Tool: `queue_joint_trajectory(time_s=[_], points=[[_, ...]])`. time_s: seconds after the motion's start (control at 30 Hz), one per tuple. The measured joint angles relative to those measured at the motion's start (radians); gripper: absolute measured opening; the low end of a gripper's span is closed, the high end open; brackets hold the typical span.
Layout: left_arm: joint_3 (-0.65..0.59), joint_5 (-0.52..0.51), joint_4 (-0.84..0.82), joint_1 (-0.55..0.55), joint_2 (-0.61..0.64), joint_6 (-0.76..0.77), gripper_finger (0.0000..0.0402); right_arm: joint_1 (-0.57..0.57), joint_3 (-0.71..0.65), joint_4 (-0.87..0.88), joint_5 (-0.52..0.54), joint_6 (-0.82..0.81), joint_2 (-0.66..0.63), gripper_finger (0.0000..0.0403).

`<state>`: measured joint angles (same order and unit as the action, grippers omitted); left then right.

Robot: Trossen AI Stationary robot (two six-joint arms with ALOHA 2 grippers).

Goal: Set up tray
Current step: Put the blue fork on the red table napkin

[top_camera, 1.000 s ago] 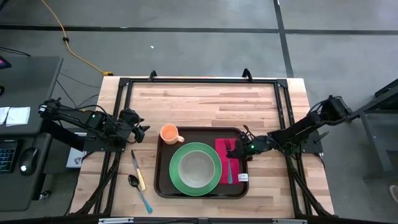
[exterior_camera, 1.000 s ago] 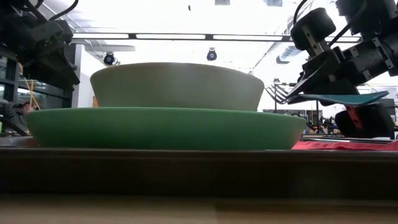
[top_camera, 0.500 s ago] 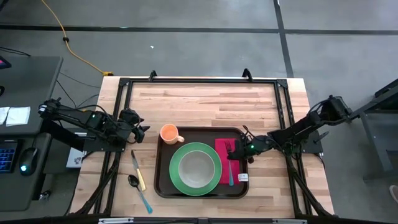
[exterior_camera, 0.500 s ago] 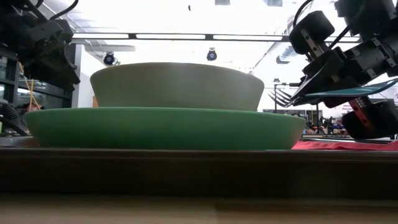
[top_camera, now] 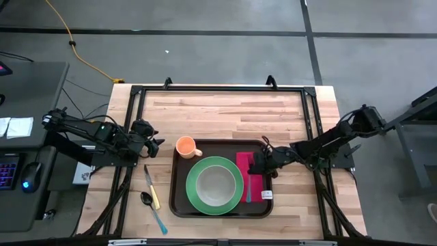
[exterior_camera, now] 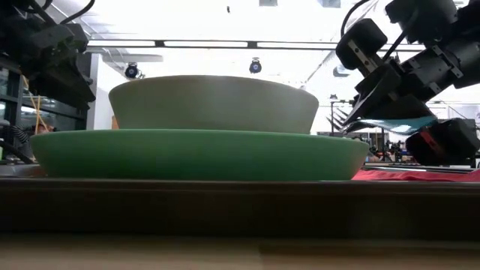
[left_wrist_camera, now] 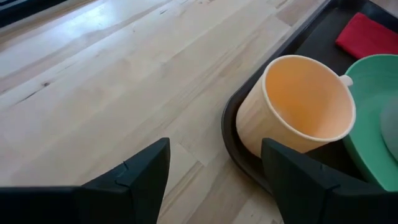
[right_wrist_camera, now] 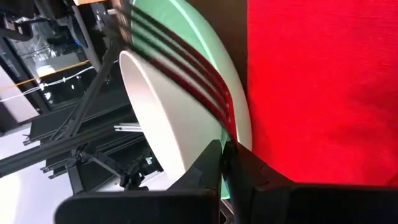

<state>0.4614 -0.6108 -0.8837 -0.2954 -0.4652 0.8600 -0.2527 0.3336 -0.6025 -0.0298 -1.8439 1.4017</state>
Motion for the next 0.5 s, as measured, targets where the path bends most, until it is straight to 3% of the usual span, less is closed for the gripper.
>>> queue_joint_trajectory(time_s=[0.5], points=[[0.000,0.002,0.006,0.000,0.000,-0.018,0.0280,0.044,0.000,0.059,-0.119,0.013,0.000,0.0001]])
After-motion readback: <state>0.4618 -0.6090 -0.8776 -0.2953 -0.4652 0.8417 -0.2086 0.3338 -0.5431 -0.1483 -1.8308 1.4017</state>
